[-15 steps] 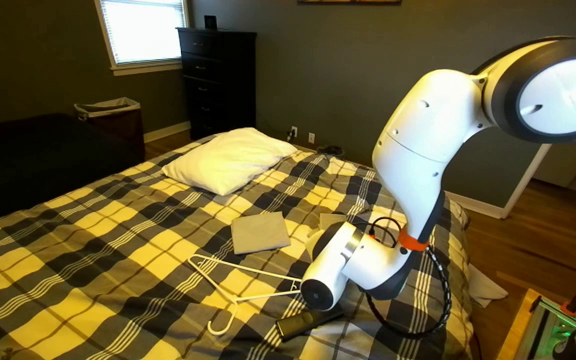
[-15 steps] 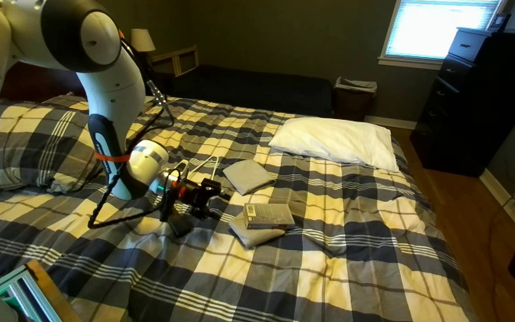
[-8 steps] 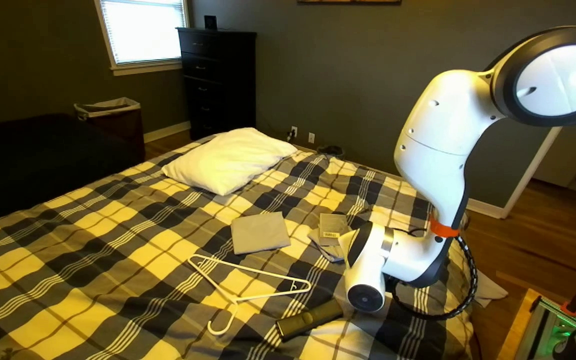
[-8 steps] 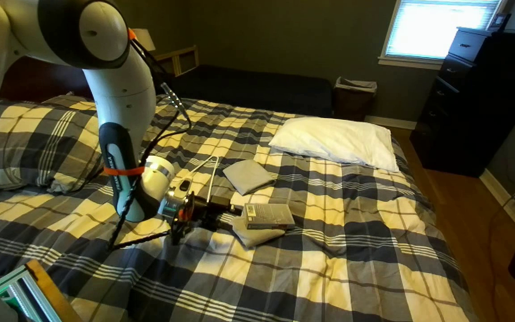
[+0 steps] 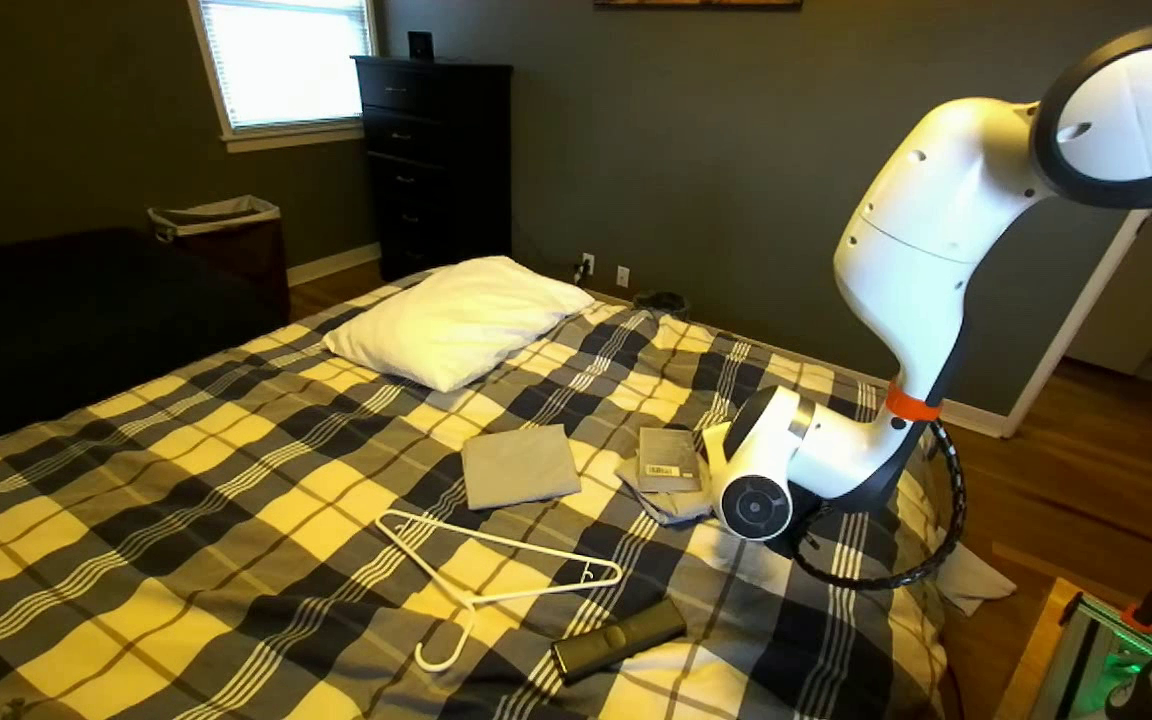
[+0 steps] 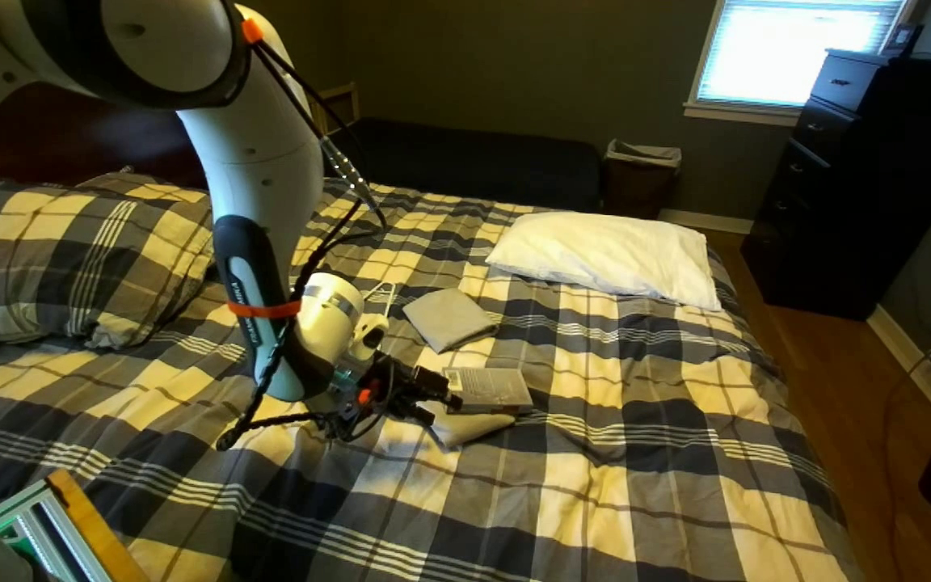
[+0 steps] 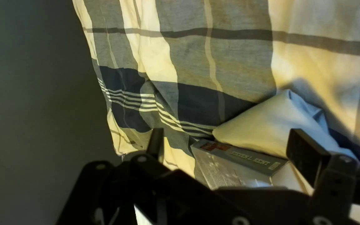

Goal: Remove the cloth from on top of the book, then move the book to the left

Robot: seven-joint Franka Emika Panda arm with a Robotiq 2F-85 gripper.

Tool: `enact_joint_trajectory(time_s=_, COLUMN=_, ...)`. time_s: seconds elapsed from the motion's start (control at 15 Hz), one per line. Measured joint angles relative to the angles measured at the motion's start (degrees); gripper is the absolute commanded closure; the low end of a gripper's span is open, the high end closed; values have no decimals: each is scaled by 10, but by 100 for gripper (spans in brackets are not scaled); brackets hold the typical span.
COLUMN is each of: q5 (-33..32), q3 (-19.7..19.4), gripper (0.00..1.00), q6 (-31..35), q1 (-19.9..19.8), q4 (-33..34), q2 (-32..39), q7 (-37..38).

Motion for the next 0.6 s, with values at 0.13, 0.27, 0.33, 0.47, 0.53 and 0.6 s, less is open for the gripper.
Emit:
enact_joint_trajectory(time_s=0.13, q5=1, q3=3, gripper=0, q6=0, q1=0, q4=0, q2=-1, q7=0)
enact_joint_trajectory(time_s=0.27, q5=-11, q3=4, gripper=0, q6=1, q1=1, q4=1, q2=-1, q7=0)
enact_joint_trajectory(time_s=0.33, q5=-33, q3=4, gripper=0, q6=7, q1=1, q4=3, q2=-1, q7=1)
enact_joint_trajectory(time_s=0.47, q5=-104, q3=4, gripper=0, q6=35, q1=-3, q4=9, q2=-4, q7=9)
enact_joint_trajectory(time_s=0.53, q5=-141, q3=4, gripper=0, q6=54, q1=-9, q4=12, q2=-7, q7=15)
enact_joint_trajectory(time_s=0.6, q5=-176, q3=4, gripper=0, q6=78, q1=-16, q4=17, q2=-9, q7=20)
